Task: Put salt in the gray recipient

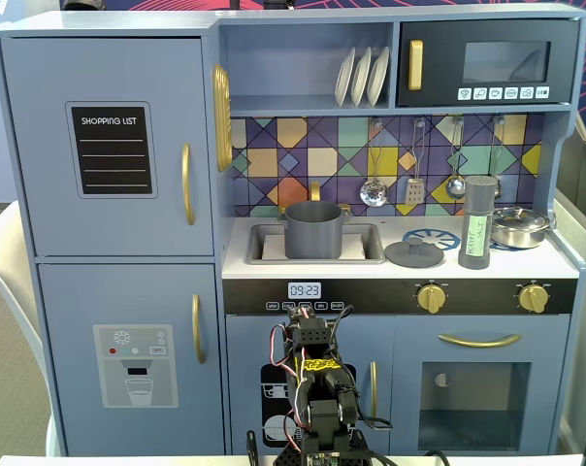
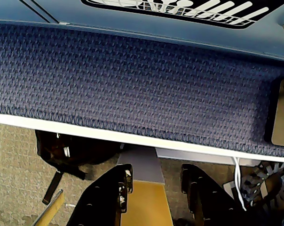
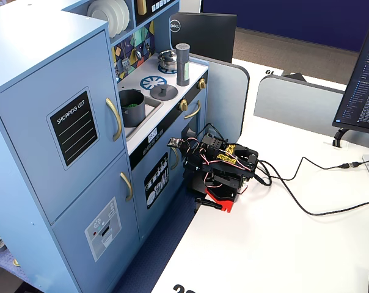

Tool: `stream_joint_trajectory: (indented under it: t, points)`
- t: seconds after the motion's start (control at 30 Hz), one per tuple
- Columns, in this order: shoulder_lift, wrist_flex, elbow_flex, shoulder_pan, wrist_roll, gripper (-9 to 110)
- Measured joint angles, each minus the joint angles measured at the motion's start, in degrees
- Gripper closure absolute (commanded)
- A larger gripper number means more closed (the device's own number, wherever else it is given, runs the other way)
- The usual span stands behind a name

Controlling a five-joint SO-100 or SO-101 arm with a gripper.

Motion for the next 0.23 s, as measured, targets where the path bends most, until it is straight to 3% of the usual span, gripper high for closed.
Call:
stream_joint_trajectory:
  t: [0.23]
  points:
    - [0.0,0.0,0.0,0.0,0.0,95]
